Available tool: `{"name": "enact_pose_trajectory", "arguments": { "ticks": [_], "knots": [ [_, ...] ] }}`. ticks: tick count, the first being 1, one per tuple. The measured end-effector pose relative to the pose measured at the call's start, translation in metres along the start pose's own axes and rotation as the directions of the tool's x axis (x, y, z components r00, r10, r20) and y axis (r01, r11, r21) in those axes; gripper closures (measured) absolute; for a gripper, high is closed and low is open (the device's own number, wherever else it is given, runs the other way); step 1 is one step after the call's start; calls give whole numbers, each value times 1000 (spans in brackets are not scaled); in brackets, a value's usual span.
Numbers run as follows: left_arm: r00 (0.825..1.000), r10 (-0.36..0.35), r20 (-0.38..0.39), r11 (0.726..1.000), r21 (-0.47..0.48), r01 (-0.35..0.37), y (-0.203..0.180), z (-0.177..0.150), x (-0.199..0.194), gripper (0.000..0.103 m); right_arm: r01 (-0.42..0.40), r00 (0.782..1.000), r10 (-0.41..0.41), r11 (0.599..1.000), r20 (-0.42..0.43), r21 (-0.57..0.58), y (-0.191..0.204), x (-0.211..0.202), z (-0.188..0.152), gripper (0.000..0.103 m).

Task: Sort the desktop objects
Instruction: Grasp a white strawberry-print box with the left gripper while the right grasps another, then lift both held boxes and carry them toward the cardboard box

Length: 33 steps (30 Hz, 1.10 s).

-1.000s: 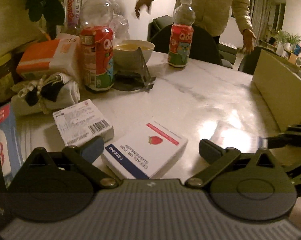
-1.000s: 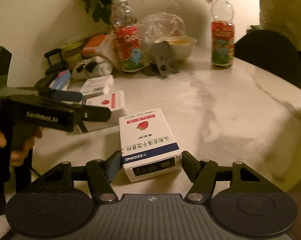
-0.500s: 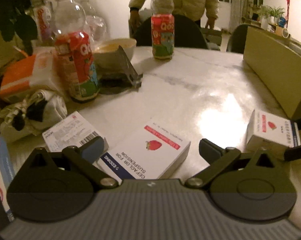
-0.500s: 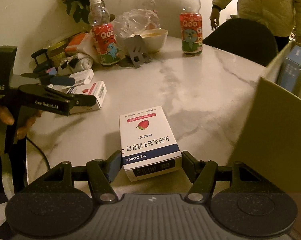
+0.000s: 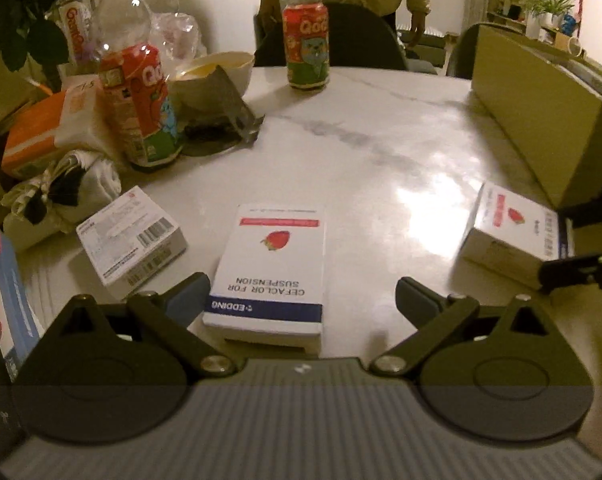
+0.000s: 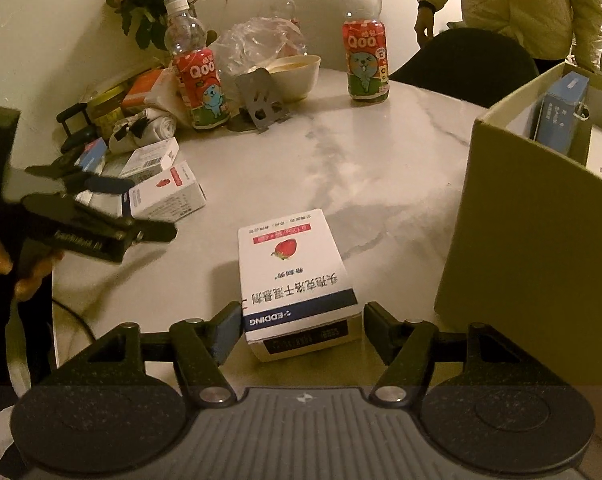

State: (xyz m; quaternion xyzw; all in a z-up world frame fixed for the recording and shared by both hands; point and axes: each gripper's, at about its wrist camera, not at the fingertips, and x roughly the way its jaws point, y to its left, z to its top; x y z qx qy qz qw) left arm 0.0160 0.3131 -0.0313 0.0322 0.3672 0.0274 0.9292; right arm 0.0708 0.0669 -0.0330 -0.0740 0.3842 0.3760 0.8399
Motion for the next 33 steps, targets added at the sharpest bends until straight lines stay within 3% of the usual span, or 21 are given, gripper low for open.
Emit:
{"name": "enact_pose_trajectory", "arguments": {
  "ticks": [12, 16, 22, 33],
  "knots": [
    [997, 67, -42, 990, -125, -72, 11, 2, 16, 36, -15, 999, 16, 1000, 29, -12, 6, 10, 9, 30],
    [996, 84, -26, 982, -168, -87, 11, -1, 11, 42, -18, 999, 18, 1000, 33, -7, 5, 12, 9, 37],
    [995, 102, -6, 966, -240, -100, 9, -3, 4, 44, -25, 998, 25, 1000, 55, 6, 4, 8, 10, 39],
    [994, 105, 26, 965, -246, -95, -6, 5, -8, 45, -38, 993, 37, 999, 108, 6, 5, -8, 16, 42]
  ]
}}
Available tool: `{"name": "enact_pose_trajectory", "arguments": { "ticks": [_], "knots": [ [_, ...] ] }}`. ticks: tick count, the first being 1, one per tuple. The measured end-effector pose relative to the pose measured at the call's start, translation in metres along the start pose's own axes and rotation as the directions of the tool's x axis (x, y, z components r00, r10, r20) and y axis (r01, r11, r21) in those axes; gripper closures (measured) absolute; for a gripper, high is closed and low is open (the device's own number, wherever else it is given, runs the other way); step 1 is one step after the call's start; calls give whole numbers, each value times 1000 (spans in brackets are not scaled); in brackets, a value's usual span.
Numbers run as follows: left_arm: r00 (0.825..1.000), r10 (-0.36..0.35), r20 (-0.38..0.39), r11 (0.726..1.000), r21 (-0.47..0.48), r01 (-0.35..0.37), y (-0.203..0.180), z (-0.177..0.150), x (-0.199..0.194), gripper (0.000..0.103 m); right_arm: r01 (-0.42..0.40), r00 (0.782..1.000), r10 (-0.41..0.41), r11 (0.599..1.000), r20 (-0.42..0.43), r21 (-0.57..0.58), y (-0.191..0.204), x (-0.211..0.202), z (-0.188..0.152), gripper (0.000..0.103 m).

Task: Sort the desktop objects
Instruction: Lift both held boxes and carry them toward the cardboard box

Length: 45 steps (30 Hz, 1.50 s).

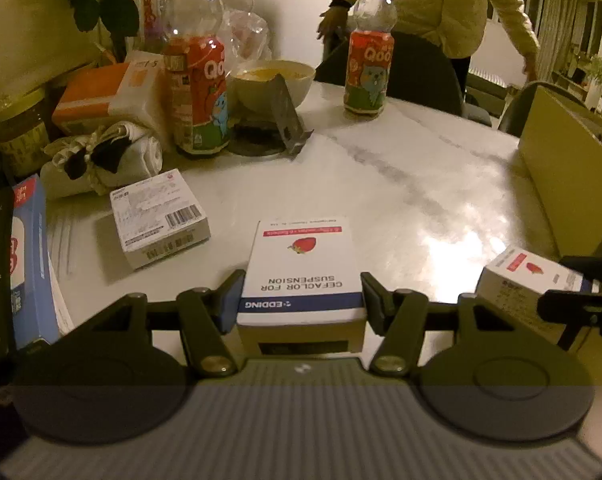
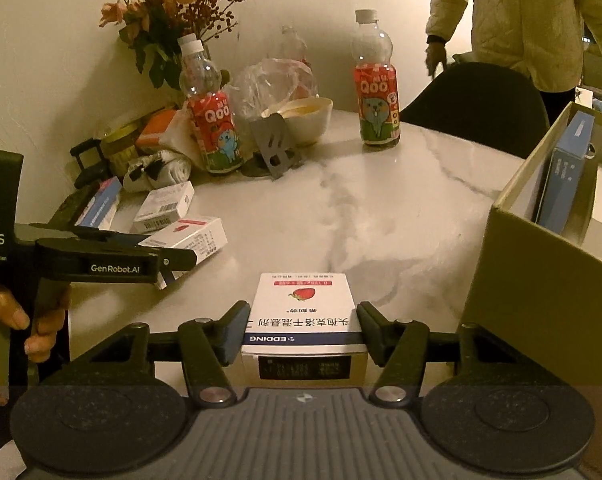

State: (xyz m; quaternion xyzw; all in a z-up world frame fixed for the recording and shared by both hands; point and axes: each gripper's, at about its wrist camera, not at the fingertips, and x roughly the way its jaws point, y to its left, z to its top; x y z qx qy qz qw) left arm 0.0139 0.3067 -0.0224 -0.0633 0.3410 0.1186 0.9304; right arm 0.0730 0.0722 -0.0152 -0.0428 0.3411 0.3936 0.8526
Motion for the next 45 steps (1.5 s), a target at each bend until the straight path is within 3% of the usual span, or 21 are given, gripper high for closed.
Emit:
{"name": "enact_pose_trajectory", "arguments": {
  "ticks": [31, 45],
  "knots": [
    [994, -30, 103, 1000, 7, 29, -30, 25, -38, 45, -26, 988, 28, 1000, 152, -12, 4, -51, 24, 42],
    [986, -77, 151, 997, 4, 77, -51, 41, -48, 45, -2, 973, -2, 1000, 232, 15, -8, -77, 36, 42]
  ]
}}
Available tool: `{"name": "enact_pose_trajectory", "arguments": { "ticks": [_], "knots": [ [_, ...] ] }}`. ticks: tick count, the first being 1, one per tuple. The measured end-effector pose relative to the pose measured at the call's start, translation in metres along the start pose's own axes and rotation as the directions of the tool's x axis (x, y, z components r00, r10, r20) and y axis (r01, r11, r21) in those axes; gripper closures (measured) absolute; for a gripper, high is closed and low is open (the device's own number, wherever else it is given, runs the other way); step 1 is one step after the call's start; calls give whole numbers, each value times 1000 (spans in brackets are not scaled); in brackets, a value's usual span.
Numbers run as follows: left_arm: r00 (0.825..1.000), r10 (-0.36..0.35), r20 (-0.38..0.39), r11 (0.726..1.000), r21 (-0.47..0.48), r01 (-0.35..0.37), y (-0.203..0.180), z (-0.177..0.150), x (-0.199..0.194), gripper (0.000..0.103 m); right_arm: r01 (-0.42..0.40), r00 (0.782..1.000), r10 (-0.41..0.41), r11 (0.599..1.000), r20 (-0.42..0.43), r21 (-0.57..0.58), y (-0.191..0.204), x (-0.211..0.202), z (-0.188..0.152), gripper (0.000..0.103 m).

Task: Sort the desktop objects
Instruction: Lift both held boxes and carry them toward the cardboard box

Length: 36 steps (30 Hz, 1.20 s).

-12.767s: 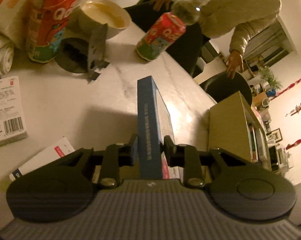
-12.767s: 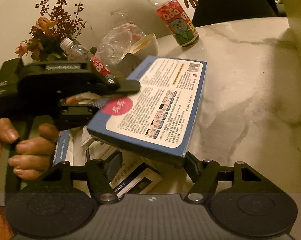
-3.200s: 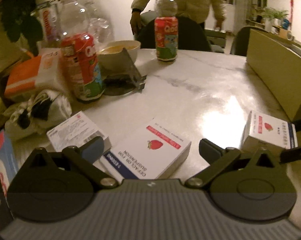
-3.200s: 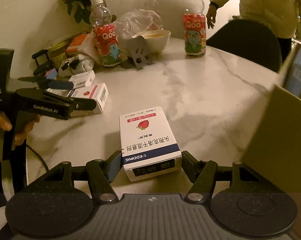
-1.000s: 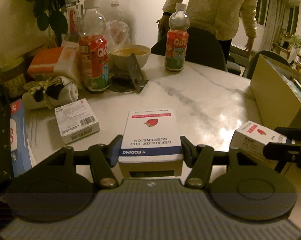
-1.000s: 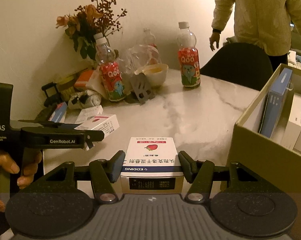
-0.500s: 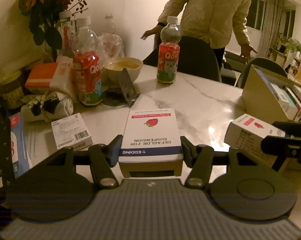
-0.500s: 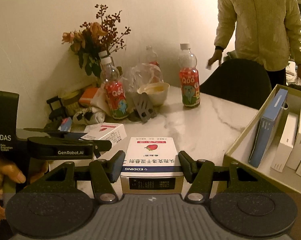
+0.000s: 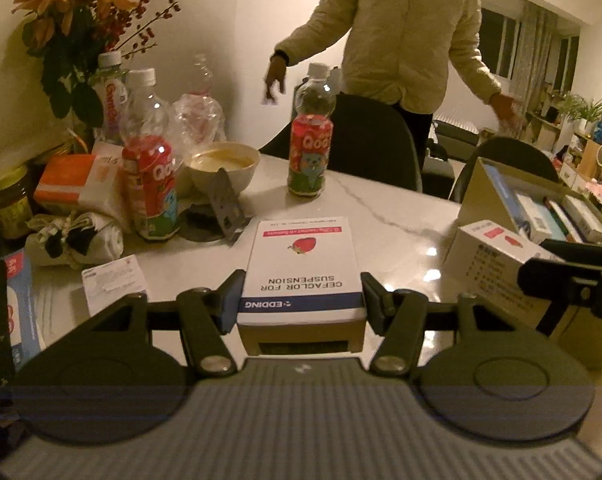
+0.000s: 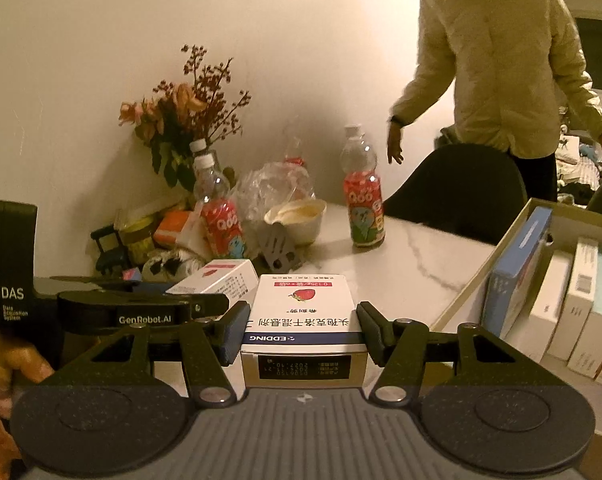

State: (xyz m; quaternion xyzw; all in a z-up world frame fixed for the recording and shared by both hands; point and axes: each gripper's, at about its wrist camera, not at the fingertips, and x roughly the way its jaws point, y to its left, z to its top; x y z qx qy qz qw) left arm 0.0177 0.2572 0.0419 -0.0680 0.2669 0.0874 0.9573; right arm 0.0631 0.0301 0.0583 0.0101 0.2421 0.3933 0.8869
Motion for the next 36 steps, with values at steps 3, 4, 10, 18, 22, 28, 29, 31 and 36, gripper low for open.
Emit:
{"name": "enact_pose_trajectory", "arguments": {
  "ticks": [3, 4, 10, 18, 22, 28, 29, 31, 36],
  "knots": [
    [1000, -9, 10, 1000, 3, 9, -7, 5, 0, 45, 9, 1000, -10, 1000, 20, 4, -3, -6, 4, 42],
    [1000, -13, 14, 1000, 3, 13, -9, 7, 0, 45, 13, 1000, -13, 1000, 26, 5, -5, -8, 5, 42],
    [998, -51, 43, 998, 24, 50, -28, 21, 0, 45, 37, 998, -37, 999, 56, 11, -13, -18, 11, 42],
    [993, -102, 60, 994, 53, 99, -54, 35, 7, 45, 92, 991, -93, 996, 94, 20, -26, -33, 19, 42],
    [989, -132, 61, 989, 69, 128, -66, 39, 12, 45, 129, 985, -132, 991, 111, 33, -35, -42, 22, 42],
    [982, -183, 57, 980, 88, 177, -89, 44, 18, 45, 186, 973, -193, 980, 125, 66, -52, -54, 23, 42],
    [980, -192, 55, 978, 95, 186, -94, 45, 20, 45, 195, 971, -203, 978, 126, 71, -55, -56, 23, 42],
    [978, -204, 51, 975, 104, 198, -103, 46, 23, 45, 211, 967, -220, 974, 129, 82, -60, -60, 22, 42],
    [973, -227, 48, 968, 124, 219, -125, 50, 27, 45, 257, 953, -270, 961, 138, 104, -73, -69, 20, 42]
  ]
}}
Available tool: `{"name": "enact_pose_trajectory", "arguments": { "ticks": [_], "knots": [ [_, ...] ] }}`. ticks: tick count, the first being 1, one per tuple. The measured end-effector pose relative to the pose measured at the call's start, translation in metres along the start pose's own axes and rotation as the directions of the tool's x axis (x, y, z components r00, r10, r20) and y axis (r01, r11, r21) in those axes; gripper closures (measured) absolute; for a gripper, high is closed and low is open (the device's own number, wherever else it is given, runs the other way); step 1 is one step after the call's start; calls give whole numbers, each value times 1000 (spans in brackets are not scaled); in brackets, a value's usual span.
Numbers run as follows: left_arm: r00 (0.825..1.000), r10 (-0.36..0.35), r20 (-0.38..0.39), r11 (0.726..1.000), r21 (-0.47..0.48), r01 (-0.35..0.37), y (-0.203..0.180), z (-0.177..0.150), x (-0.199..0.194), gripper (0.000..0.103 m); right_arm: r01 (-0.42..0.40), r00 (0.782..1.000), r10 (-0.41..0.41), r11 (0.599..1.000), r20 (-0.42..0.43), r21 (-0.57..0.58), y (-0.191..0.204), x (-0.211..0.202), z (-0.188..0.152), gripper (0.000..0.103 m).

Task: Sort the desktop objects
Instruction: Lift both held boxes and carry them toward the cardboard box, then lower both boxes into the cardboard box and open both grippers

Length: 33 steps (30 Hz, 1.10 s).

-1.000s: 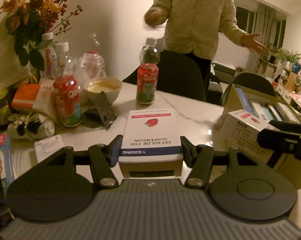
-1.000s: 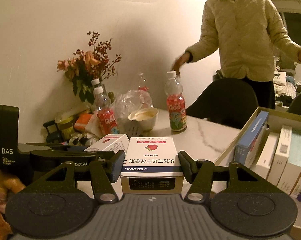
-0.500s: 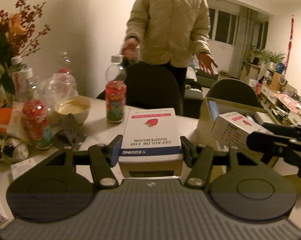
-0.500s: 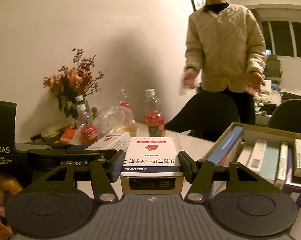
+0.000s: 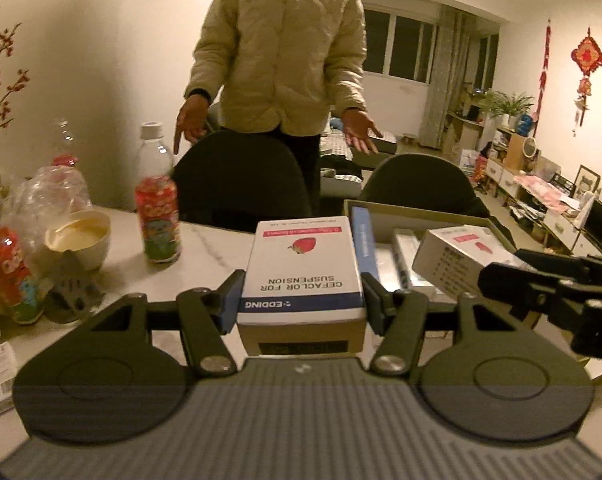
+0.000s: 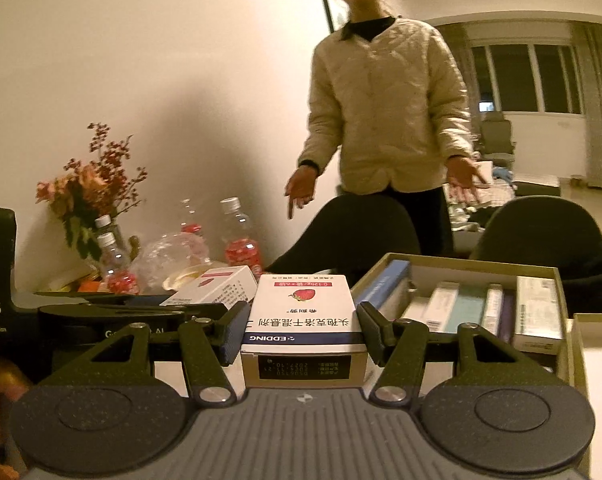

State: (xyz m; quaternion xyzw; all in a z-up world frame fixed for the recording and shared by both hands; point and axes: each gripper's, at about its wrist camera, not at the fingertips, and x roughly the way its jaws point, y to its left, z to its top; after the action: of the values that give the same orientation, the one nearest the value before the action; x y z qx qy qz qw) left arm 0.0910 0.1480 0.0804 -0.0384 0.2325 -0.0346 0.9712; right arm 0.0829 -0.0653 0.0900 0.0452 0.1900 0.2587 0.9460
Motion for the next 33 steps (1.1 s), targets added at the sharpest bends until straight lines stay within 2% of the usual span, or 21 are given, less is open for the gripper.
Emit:
{"name": "enact_pose_trajectory", "arguments": {
  "ticks": [16, 26, 33],
  "knots": [
    [996, -76, -53, 992, 93, 81, -55, 16, 56, 45, 175, 985, -175, 983, 1, 51, -59, 0, 1, 42],
    [984, -113, -139, 984, 124, 131, -73, 24, 94, 45, 229, 973, -225, 970, -50, 80, -98, 36, 11, 42],
    [974, -111, -198, 982, 128, 138, -73, 29, 118, 45, 250, 965, -242, 965, -105, 75, -116, 68, 22, 42]
  ]
}}
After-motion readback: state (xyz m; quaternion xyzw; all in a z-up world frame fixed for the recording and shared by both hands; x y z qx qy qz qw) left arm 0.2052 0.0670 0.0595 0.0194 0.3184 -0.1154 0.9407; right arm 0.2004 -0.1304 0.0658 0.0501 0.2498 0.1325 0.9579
